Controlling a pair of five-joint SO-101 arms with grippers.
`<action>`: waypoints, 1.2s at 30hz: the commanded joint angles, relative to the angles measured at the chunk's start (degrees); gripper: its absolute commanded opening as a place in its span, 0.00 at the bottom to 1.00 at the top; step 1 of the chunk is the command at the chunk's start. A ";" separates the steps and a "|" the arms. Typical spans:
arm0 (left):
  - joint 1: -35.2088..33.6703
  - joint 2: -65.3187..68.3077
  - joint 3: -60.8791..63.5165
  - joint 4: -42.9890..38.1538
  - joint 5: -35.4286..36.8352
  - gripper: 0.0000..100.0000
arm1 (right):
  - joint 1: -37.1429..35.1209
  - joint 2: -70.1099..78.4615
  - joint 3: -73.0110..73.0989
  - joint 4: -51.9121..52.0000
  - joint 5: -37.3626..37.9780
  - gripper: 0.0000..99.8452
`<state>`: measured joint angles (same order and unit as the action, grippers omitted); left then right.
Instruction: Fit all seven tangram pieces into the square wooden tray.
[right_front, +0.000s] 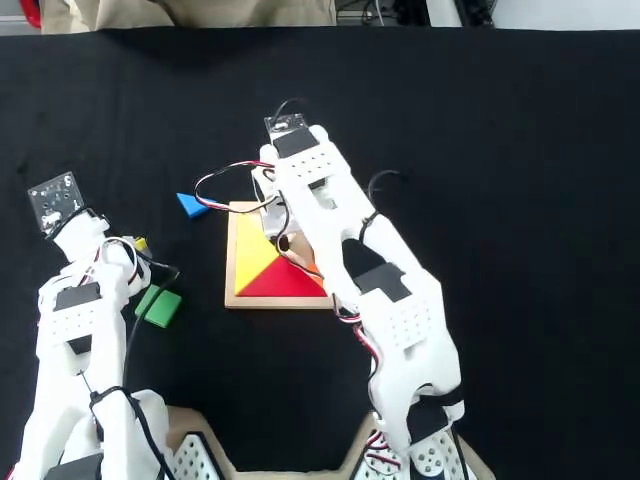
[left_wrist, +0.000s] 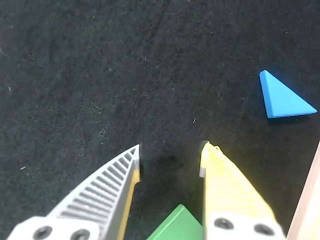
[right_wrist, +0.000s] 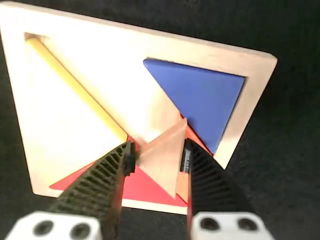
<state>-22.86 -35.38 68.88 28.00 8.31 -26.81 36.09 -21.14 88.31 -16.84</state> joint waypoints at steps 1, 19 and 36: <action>0.57 -1.32 -0.40 -1.05 0.00 0.20 | -0.62 -3.91 0.13 -2.46 -0.62 0.11; 0.57 -1.32 -0.48 -1.05 0.00 0.20 | -1.14 -4.26 -0.13 -2.46 0.53 0.18; 0.57 -1.23 -0.48 -1.05 0.00 0.20 | -0.88 5.14 -9.10 -6.51 10.20 0.03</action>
<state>-22.86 -35.38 68.88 28.00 8.31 -27.08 40.48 -25.63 80.57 -7.34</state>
